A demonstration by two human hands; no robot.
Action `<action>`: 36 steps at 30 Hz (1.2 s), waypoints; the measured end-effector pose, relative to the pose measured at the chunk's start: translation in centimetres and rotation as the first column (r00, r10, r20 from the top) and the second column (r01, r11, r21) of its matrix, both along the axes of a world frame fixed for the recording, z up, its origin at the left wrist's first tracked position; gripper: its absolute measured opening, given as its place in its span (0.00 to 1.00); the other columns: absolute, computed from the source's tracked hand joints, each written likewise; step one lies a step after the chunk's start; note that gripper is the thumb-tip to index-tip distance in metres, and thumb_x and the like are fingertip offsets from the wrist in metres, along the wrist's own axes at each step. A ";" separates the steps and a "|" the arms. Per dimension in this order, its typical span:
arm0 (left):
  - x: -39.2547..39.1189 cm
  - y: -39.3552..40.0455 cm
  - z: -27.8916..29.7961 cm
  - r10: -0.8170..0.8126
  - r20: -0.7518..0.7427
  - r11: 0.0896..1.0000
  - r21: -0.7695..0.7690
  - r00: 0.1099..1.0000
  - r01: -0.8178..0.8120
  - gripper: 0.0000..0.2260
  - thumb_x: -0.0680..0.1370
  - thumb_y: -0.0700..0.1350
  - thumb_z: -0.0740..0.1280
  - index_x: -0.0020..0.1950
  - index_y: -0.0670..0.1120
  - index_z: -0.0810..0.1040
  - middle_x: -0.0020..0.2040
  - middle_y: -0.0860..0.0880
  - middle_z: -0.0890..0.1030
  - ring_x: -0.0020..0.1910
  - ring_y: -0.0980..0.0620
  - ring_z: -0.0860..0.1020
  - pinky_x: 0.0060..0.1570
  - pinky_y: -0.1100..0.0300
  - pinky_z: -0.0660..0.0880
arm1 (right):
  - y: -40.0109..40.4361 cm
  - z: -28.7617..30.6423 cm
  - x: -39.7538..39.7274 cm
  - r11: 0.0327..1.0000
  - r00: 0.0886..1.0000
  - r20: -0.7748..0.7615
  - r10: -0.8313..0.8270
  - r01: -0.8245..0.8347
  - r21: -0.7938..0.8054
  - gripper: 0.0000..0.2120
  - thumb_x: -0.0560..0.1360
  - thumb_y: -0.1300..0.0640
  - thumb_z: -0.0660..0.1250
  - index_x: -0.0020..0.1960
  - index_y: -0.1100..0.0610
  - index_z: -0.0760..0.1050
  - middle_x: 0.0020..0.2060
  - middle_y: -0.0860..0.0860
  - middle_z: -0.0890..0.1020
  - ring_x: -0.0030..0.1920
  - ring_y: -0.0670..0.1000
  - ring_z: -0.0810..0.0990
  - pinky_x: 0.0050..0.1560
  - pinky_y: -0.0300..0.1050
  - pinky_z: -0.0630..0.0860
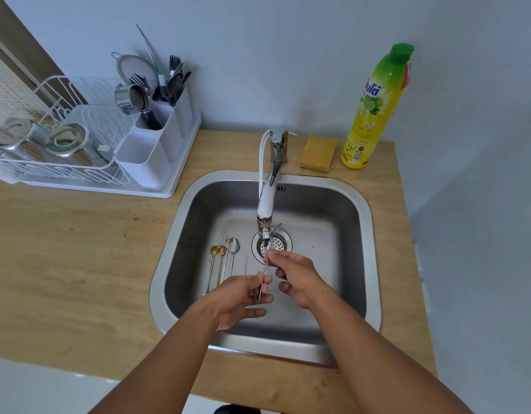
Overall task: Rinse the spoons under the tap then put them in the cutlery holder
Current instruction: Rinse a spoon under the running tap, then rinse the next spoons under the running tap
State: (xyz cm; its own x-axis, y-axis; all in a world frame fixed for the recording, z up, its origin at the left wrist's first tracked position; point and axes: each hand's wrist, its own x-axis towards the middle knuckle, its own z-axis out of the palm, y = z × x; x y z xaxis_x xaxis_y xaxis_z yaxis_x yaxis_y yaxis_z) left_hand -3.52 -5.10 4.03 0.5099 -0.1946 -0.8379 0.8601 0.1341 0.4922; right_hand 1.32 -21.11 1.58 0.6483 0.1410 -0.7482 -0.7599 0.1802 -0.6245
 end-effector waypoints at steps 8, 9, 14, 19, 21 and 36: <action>0.8 1.9 -1.6 -0.267 0.079 0.840 0.507 0.960 0.192 0.09 0.83 0.50 0.68 0.55 0.49 0.86 0.49 0.52 0.89 0.51 0.49 0.85 0.49 0.54 0.80 | -1.7 -1.1 0.9 0.952 0.995 0.046 0.090 -0.072 -0.299 0.04 0.76 0.54 0.77 0.47 0.54 0.85 0.42 0.49 0.87 0.33 0.47 0.70 0.29 0.39 0.66; 0.9 2.2 -2.0 -0.265 0.092 0.794 0.586 0.960 0.163 0.07 0.82 0.48 0.69 0.52 0.47 0.86 0.49 0.50 0.88 0.51 0.47 0.85 0.45 0.55 0.78 | -2.1 -1.4 1.0 0.934 0.991 0.063 0.120 -0.091 -0.345 0.03 0.76 0.54 0.77 0.45 0.54 0.85 0.41 0.48 0.87 0.31 0.45 0.71 0.30 0.37 0.66; 1.6 3.8 -3.7 -0.380 0.088 0.514 0.848 0.921 0.131 0.13 0.80 0.47 0.69 0.38 0.43 0.85 0.40 0.44 0.86 0.43 0.43 0.85 0.46 0.51 0.81 | -3.5 -3.4 1.0 0.861 0.983 0.056 0.173 -0.124 -0.493 0.05 0.75 0.57 0.77 0.40 0.53 0.85 0.42 0.50 0.88 0.41 0.46 0.81 0.38 0.38 0.72; 3.1 4.1 -4.4 -0.440 -0.025 0.301 0.938 0.898 0.173 0.09 0.78 0.52 0.70 0.43 0.51 0.86 0.45 0.48 0.85 0.42 0.46 0.82 0.46 0.55 0.79 | -4.0 -5.1 0.9 0.785 0.988 -0.032 0.150 -0.139 -0.604 0.08 0.72 0.56 0.78 0.35 0.53 0.83 0.36 0.48 0.85 0.42 0.50 0.83 0.48 0.41 0.78; 3.7 4.1 -4.7 -0.456 -0.059 0.255 0.947 0.888 0.194 0.08 0.78 0.53 0.71 0.47 0.51 0.87 0.48 0.47 0.85 0.45 0.45 0.83 0.46 0.55 0.79 | -3.9 -5.6 0.9 0.758 0.988 -0.064 0.143 -0.151 -0.635 0.09 0.71 0.55 0.78 0.33 0.54 0.83 0.35 0.50 0.86 0.41 0.53 0.84 0.48 0.43 0.79; 3.8 3.6 -7.5 -0.436 -0.074 0.213 0.960 0.897 0.182 0.10 0.78 0.56 0.71 0.48 0.51 0.87 0.47 0.47 0.85 0.46 0.44 0.84 0.46 0.54 0.79 | -2.5 -5.5 1.6 0.484 0.931 -0.194 0.308 -0.329 -0.811 0.12 0.72 0.49 0.70 0.51 0.54 0.85 0.52 0.53 0.86 0.51 0.59 0.85 0.50 0.46 0.81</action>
State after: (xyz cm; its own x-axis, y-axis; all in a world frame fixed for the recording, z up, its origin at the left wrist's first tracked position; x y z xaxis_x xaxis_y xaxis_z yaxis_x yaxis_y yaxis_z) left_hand 0.24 -1.48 -3.52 0.7593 0.4694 -0.4507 0.5979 -0.7767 0.1983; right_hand 2.91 -23.66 -3.96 0.6742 -0.3445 -0.6533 -0.6695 -0.6584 -0.3438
